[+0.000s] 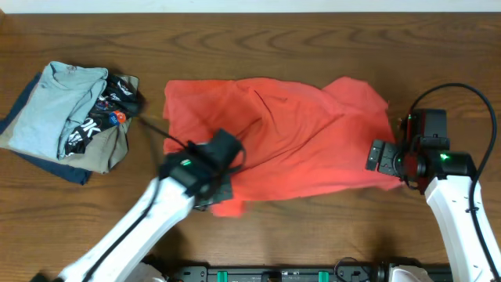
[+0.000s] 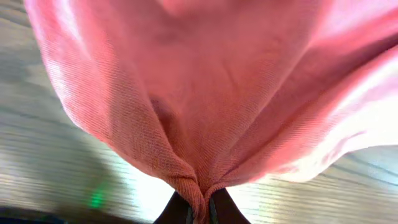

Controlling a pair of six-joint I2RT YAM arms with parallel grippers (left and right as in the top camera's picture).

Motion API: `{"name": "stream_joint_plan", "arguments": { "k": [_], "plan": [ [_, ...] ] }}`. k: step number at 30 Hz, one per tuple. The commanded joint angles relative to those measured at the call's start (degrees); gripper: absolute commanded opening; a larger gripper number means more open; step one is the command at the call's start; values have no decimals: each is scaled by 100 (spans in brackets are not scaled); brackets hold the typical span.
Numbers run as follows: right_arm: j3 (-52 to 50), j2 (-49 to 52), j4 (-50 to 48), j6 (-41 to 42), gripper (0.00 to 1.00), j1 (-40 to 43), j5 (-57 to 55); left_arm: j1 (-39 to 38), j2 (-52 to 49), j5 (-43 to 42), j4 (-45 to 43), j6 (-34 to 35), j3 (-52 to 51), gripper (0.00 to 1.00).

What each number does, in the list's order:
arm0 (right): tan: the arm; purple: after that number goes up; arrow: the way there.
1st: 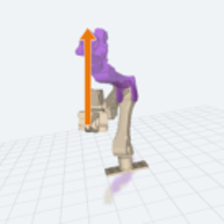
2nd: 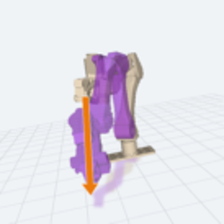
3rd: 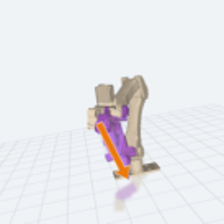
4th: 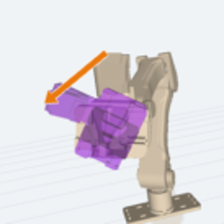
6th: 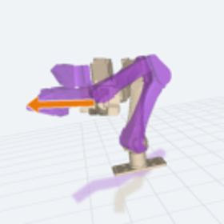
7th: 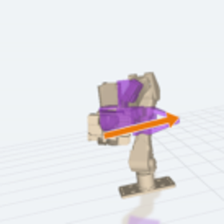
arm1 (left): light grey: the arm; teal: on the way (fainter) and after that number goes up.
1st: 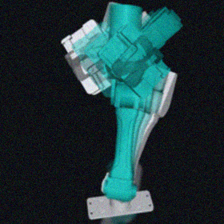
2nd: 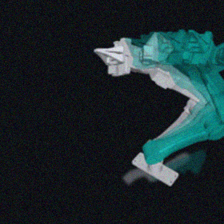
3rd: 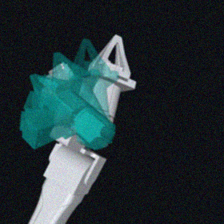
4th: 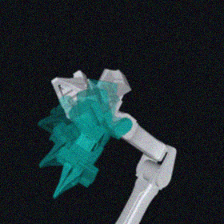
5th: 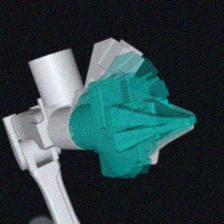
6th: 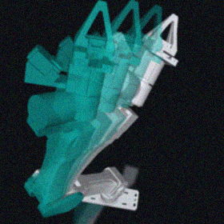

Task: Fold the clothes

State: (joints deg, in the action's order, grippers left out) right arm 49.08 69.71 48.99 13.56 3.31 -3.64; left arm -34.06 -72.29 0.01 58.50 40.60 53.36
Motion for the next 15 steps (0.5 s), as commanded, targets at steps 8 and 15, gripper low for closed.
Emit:
{"name": "stream_joint_plan", "arguments": {
  "k": [8, 15],
  "plan": [
    [-35, 79, 546, 734, 99, 44, 7, 127, 234, 48, 389, -264, -66, 6],
    [-745, 81, 197, 1078, 99, 44, 245, 127, 9, 48, 382, -264, -192, 6]
  ]
}}
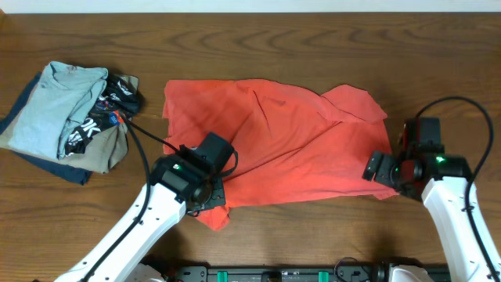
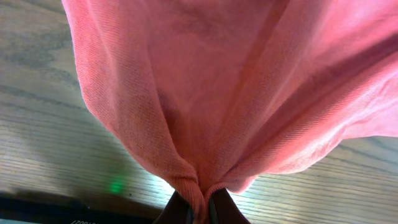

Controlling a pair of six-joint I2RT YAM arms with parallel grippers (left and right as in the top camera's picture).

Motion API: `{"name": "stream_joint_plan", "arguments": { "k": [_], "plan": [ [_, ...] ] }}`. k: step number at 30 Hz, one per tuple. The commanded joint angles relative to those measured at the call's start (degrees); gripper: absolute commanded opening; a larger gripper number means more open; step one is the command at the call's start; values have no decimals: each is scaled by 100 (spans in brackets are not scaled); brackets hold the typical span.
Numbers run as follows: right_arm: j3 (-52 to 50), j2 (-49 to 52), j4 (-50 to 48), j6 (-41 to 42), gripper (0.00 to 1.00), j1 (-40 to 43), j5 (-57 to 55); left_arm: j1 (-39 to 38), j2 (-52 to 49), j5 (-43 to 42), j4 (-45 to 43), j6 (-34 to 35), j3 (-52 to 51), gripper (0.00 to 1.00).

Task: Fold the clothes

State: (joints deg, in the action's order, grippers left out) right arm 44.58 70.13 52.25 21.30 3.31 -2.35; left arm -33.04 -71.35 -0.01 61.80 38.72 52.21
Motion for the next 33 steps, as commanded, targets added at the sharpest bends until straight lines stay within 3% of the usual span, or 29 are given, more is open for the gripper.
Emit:
{"name": "stream_joint_plan", "arguments": {
  "k": [1, 8, 19, 25, 30, 32, 33],
  "plan": [
    [-404, 39, -243, 363, 98, 44, 107, 24, -114, 50, 50, -76, -76, 6],
    [-1167, 39, -1270, 516, 88, 44, 68, 24, -210, 50, 52, -74, -76, 6],
    [-1325, 39, -1331, 1604, 90, 44, -173, 24, -210, 50, 50, -74, -76, 6],
    [-1386, 39, -1462, 2227, 86, 44, -223, 24, -210, 50, 50, -74, -76, 6],
    [-1639, 39, -1827, 2625, 65, 44, -400, 24, -210, 50, 50, -74, -76, 6],
    [-1729, 39, -1987, 2647, 46, 44, -474, 24, -210, 50, 50, -74, -76, 6],
    [-1753, 39, -2039, 2647, 30, 44, -525, 24, -210, 50, 50, -74, -76, 6]
  ]
}}
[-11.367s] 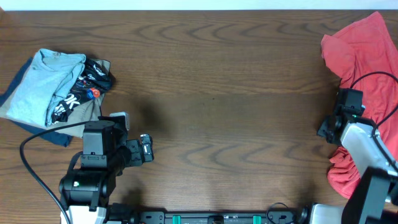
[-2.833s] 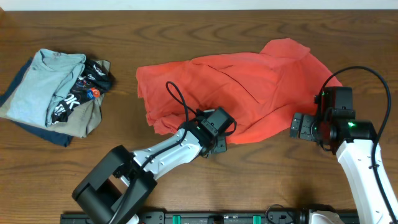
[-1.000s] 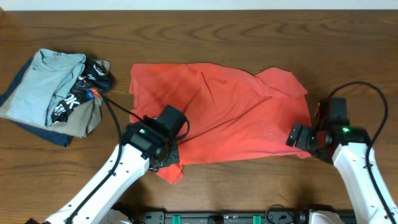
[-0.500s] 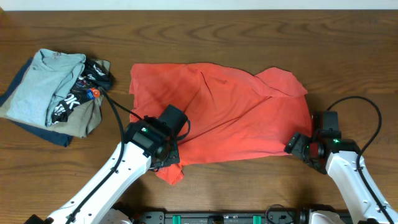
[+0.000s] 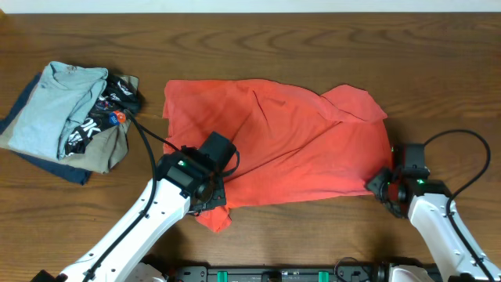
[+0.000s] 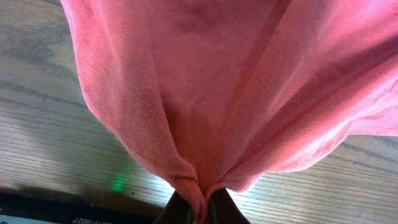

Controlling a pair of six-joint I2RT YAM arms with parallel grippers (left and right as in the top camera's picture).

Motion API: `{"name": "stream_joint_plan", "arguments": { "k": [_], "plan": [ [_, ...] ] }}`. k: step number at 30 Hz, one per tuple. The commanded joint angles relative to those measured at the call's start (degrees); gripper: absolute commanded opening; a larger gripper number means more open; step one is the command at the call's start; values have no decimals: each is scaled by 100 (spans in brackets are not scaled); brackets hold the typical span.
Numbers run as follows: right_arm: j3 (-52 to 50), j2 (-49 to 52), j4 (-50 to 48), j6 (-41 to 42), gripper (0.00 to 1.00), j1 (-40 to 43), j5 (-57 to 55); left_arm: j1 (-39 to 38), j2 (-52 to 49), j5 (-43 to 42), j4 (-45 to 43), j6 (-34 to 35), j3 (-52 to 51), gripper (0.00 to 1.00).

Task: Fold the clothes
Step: 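Grasp the right corner of the shirt hem with the right gripper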

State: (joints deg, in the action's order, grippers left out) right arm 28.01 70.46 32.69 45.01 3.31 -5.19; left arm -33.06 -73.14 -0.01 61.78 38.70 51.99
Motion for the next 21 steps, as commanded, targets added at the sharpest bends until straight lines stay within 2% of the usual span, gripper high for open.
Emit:
{"name": "stream_joint_plan", "arguments": {
  "k": [1, 3, 4, 8, 15, 20, 21],
  "plan": [
    [-105, 7, -122, 275, 20, 44, -317, 26, -31, 50, 52, -72, -55, 6],
    [-94, 0, -199, 240, 5, 46, -546, 26, -31, 50, 52, -72, -55, 6],
    [-59, -11, -219, 170, 1, 61, -664, 26, -31, 50, 50, -72, -55, 6],
    [461, -61, -127, -319, 1, 385, -859, 26, -31, 50, 52, -72, -55, 6],
    [1823, -61, 459, -931, 1, 1493, -780, 26, -31, 50, 52, -68, -55, 6],
    [1950, -52, 835, -1349, 1, 1707, -640, 26, -33, 39, 57, 131, -55, 7],
    [1923, -48, 907, -1390, 1, 1703, -638, 26, -33, -33, 57, 144, -55, 10]
  ]
}}
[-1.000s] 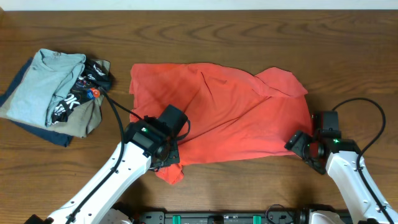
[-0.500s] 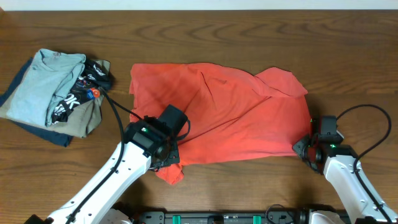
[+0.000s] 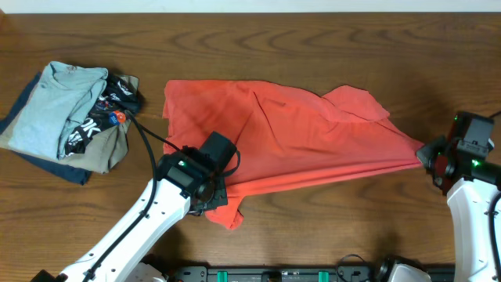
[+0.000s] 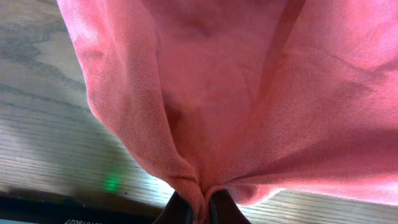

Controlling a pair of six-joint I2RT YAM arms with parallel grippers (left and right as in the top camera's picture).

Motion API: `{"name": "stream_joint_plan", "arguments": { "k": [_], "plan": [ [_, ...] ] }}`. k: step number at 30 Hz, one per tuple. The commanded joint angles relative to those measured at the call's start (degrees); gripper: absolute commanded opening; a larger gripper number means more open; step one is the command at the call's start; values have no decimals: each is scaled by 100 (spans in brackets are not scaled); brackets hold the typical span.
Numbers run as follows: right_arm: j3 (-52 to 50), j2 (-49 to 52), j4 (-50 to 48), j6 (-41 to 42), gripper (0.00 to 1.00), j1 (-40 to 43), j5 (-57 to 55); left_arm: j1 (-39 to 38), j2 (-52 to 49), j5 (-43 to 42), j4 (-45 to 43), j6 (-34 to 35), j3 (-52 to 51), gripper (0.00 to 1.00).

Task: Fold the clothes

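Note:
An orange-red shirt (image 3: 290, 137) lies spread across the middle of the table, stretched taut toward the right. My left gripper (image 3: 213, 190) is shut on the shirt's near-left edge; in the left wrist view the cloth (image 4: 211, 87) bunches into the pinch of the left gripper (image 4: 200, 208), filling most of the frame. My right gripper (image 3: 427, 157) sits at the shirt's right tip, which narrows to a point there; it appears shut on that corner, its fingers hidden under the wrist.
A pile of folded clothes (image 3: 66, 117), light blue, black printed and tan, lies at the table's left side. Bare wood (image 3: 313, 39) runs along the back. A black rail (image 3: 274, 274) lines the front edge.
My right gripper has moved right and farther back, pulling the shirt's right corner out into a taut point. The lower hem now runs straight. The left gripper kept its hold in place.
At first the shirt lay rumpled with my left gripper shut on its near-left edge and the right gripper at its right side. The right gripper then sat nearer the front edge at the shirt's lower right corner. Now that corner is stretched far right.

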State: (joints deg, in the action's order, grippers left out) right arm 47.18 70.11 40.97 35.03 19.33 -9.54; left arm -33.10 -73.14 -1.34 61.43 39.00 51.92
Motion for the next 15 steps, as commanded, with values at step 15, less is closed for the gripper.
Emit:
{"name": "stream_joint_plan", "arguments": {
  "k": [15],
  "plan": [
    [-144, -7, 317, -470, 2, 109, -546, 24, -61, -468, 94, 114, -122, 34]
  ]
}}
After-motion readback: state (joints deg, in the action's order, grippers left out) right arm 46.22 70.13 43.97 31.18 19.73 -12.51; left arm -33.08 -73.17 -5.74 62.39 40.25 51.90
